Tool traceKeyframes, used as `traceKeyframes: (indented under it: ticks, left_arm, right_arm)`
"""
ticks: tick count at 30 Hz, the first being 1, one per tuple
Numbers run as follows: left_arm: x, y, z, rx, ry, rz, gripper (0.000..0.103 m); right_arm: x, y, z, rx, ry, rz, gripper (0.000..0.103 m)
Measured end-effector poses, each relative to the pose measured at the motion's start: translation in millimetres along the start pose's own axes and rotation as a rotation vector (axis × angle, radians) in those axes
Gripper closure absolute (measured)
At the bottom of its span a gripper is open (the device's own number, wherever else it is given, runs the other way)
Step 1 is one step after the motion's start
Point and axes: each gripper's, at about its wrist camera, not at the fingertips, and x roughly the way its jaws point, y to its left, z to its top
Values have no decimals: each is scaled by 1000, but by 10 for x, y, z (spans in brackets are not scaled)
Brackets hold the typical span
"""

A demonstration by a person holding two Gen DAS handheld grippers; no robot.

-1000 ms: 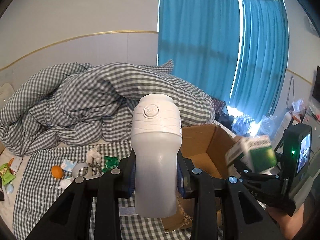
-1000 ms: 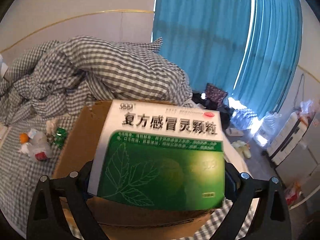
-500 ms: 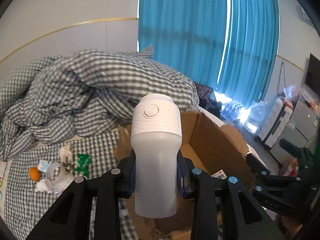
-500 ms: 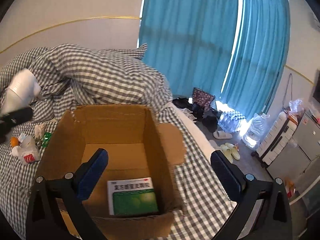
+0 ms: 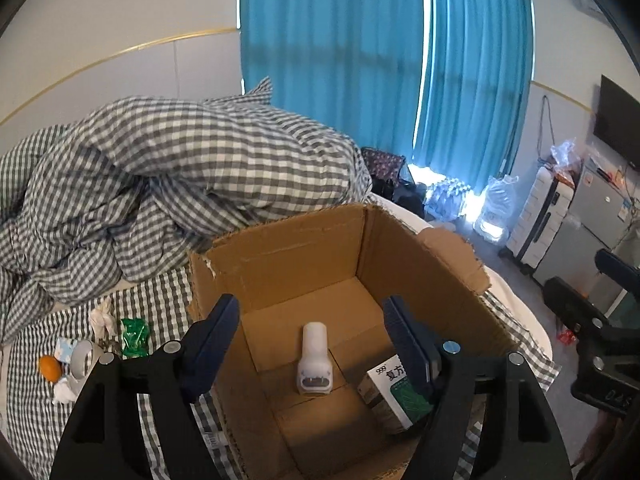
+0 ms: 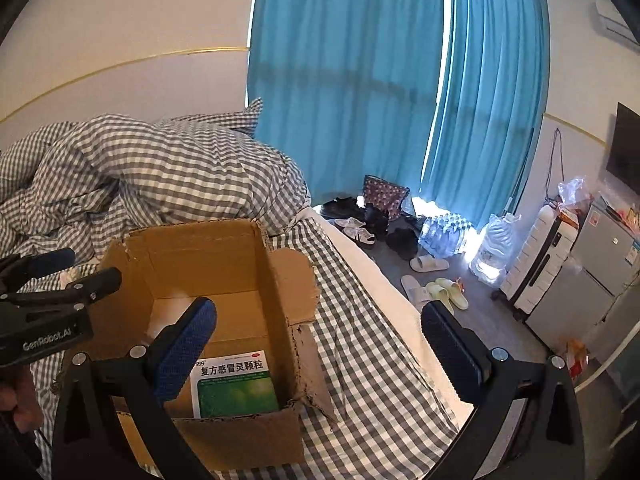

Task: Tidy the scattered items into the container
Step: 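Lower both held items into the cardboard box and open both grippers, then withdraw both grippers from the cardboard box back over the bed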

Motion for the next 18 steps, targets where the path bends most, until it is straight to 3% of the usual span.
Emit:
traceKeyframes:
  ticks: [8,12,18]
  left_arm:
    - [-321,254,-87,-21,-26,41,19]
    - [-578,561,-180,-50,-49,84,1]
    - [-1097,1131,-402,-95,-87,188,0]
  right_arm:
    - [-126,274,25,-16,-15,38,0]
    - [-248,498,35,-25,-29,72,0]
    - [-495,1000,98,-47,-65,150,0]
